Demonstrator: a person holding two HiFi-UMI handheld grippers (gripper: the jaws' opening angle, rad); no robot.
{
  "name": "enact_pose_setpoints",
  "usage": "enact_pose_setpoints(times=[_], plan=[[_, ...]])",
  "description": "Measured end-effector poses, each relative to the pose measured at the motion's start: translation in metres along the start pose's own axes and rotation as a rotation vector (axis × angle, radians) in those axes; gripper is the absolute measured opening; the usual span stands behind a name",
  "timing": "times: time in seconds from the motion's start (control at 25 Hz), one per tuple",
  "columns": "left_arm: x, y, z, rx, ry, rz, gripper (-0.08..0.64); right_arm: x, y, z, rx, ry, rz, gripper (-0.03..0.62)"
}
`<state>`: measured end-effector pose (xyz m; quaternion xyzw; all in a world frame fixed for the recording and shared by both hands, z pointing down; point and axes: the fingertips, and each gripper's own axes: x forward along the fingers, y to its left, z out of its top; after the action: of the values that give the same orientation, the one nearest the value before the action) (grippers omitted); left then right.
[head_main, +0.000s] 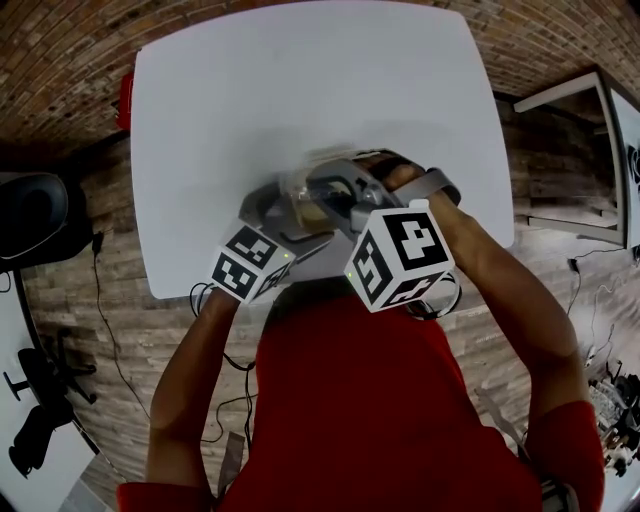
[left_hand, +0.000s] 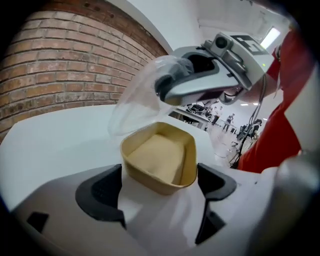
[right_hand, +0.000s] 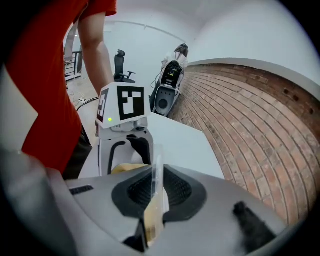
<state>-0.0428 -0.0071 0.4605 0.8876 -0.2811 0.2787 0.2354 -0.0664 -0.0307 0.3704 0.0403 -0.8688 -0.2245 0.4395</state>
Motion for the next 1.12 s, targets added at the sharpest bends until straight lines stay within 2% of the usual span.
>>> enact_pose_setpoints(times=[0.16, 0.28, 0.36, 0.52, 0.68, 0.8, 0.88, 0.96, 1.0, 1.12], plan=[[0.0, -0.002, 0.002, 0.023, 0.001, 0.008, 0.489, -0.008, -0.029, -0.012, 0.025, 0.004, -0.065, 0.043], [-0.002, -0.005, 0.008, 0.043, -0.024, 0.0, 0.489, -0.012, -0.053, -0.026, 0.13, -0.028, -0.101, 0.043], [-0.006, -0.009, 0.017, 0.053, -0.078, -0.028, 0.489, -0.016, -0.068, -0.038, 0.252, -0.074, -0.113, 0.043], [-0.021, -0.017, 0.041, 0.019, -0.233, -0.085, 0.489, -0.019, -0.088, -0.074, 0.581, -0.184, -0.092, 0.043], [-0.028, -0.011, 0.064, -0.024, -0.329, -0.062, 0.489, -0.015, -0.099, -0.117, 0.896, -0.255, -0.048, 0.043], [-0.025, -0.009, 0.077, -0.033, -0.357, -0.04, 0.482, -0.009, -0.103, -0.14, 1.058, -0.277, -0.003, 0.043], [-0.021, -0.007, 0.084, -0.035, -0.368, -0.016, 0.446, -0.002, -0.102, -0.152, 1.103, -0.266, 0.014, 0.043], [-0.018, 0.001, 0.091, -0.038, -0.378, 0.033, 0.29, 0.006, -0.1, -0.162, 1.101, -0.236, 0.022, 0.044], [-0.016, 0.007, 0.094, -0.041, -0.382, 0.065, 0.231, 0.01, -0.098, -0.165, 1.084, -0.215, 0.027, 0.044], [-0.014, 0.025, 0.103, -0.045, -0.375, 0.166, 0.118, 0.021, -0.091, -0.167, 0.984, -0.135, 0.036, 0.063]])
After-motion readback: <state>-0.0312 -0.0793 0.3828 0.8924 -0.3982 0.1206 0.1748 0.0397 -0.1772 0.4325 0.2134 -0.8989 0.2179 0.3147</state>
